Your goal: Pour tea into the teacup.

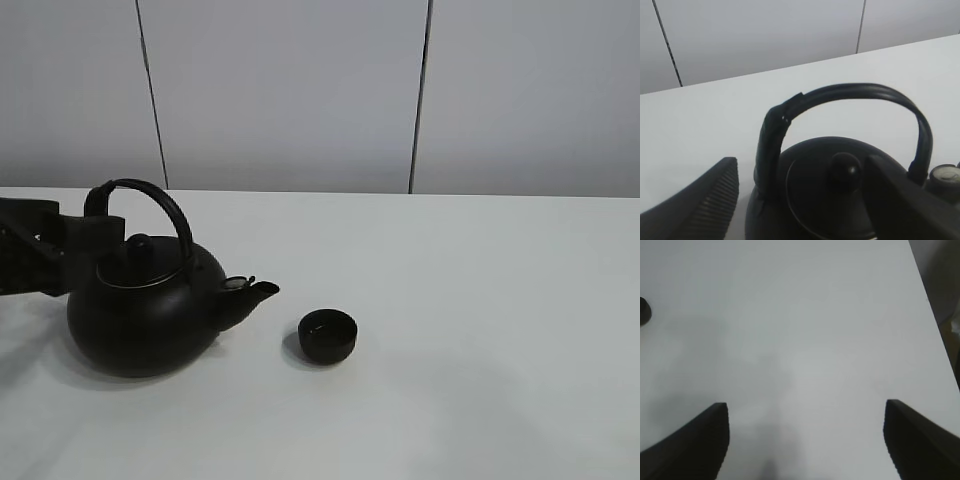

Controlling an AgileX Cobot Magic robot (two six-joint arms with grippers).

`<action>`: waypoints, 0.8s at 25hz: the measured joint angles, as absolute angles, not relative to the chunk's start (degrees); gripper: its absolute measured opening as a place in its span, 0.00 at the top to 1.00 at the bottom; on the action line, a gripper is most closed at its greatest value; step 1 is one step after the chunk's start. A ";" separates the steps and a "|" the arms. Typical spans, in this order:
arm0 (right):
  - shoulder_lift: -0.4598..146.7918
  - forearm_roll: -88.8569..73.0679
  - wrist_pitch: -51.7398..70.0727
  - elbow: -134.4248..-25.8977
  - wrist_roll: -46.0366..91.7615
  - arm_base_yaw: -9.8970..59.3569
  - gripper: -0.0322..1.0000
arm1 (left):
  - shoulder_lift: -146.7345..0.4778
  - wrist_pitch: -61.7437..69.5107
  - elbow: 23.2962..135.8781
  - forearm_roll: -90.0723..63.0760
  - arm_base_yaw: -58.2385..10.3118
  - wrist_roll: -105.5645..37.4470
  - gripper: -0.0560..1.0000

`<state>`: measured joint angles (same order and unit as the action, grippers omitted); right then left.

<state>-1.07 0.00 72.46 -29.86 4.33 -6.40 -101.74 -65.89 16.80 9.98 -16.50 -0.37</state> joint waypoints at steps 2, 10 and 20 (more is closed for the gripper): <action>-1.07 0.00 72.46 -29.86 4.33 -6.40 0.41 | -99.65 -65.89 16.50 9.88 -16.50 -0.37 0.47; -1.07 0.00 72.46 -29.86 4.33 -6.40 0.41 | -85.64 -46.20 20.67 8.19 -16.50 -3.04 0.47; -1.07 0.00 72.46 -29.86 4.33 -6.40 0.41 | -75.75 11.50 49.83 11.78 -15.99 2.90 0.42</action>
